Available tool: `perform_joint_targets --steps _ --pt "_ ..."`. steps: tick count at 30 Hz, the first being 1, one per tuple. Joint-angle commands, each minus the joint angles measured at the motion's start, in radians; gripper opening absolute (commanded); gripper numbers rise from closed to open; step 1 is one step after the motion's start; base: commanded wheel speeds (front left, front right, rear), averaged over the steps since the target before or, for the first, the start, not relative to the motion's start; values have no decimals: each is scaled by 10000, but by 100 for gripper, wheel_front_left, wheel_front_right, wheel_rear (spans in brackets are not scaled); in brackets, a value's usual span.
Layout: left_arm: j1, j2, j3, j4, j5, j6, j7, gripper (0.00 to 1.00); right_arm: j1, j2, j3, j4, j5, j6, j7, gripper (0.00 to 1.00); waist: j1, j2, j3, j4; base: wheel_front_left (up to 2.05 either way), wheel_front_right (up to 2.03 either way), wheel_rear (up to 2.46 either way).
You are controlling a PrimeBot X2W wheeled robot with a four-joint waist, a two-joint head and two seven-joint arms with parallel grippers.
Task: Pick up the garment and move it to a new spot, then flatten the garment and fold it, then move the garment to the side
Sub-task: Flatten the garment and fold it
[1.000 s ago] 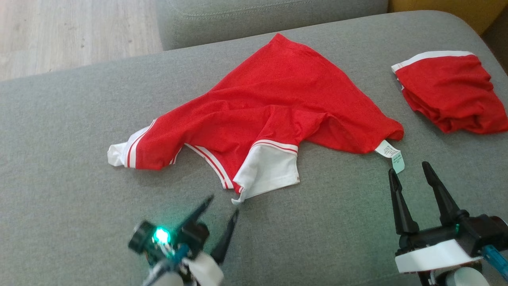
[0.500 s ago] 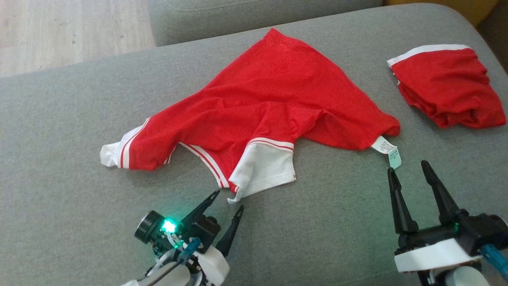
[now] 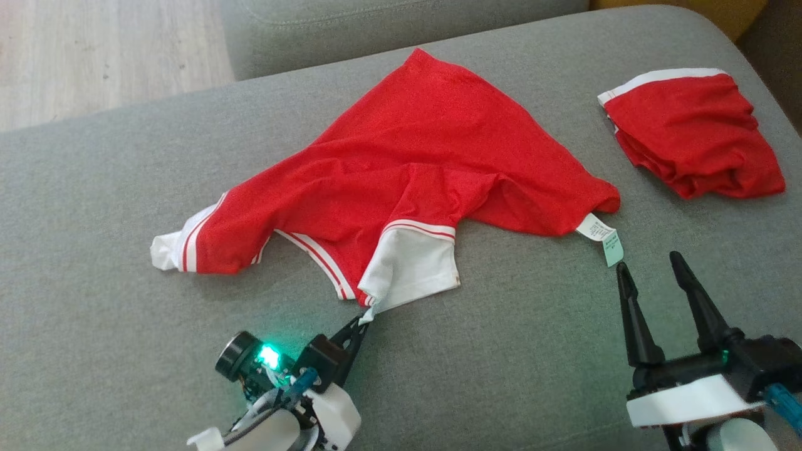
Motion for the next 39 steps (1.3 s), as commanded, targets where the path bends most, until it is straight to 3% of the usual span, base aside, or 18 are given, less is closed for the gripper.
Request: perform_joint_targets --steps 1,5,8,14,18,21,26,39 --pt "-336 87 327 -238 -164 -66 -164 0 -245 -249 107 -292 53 63 -107 100 0 0 -71 50 0 0 0" --pt "73 208 1238 -1461 -1210 -525 -369 0 -66 -237 -69 -308 0 63 -107 100 0 0 -260 273 0 0 0" --pt "569 640 2194 -3066 -2144 -940 -440 0 111 -211 -163 -287 -22 63 -107 100 0 0 -386 540 0 0 0" --pt "1739 1546 4790 -6599 -3680 -1204 -472 0 238 -174 -137 -211 3 63 -107 100 0 0 -434 997 0 0 0" --pt "2386 1994 6190 -7762 -3907 -1271 -474 0 232 -347 154 131 233 63 -107 100 0 0 -355 1208 0 0 0" --pt "2670 2099 6816 -7966 -3962 -1312 -475 0 162 -543 477 463 412 63 -107 100 0 0 -262 1305 0 0 0" --pt "2684 2249 7067 -7657 -3771 -1409 -475 0 -4 -817 878 1013 614 63 -107 100 0 0 -116 1403 0 0 0" --pt "2036 1819 7631 -6458 -3366 -1861 -476 0 -2137 -829 1310 4301 1302 63 229 100 0 0 203 1677 0 0 0"
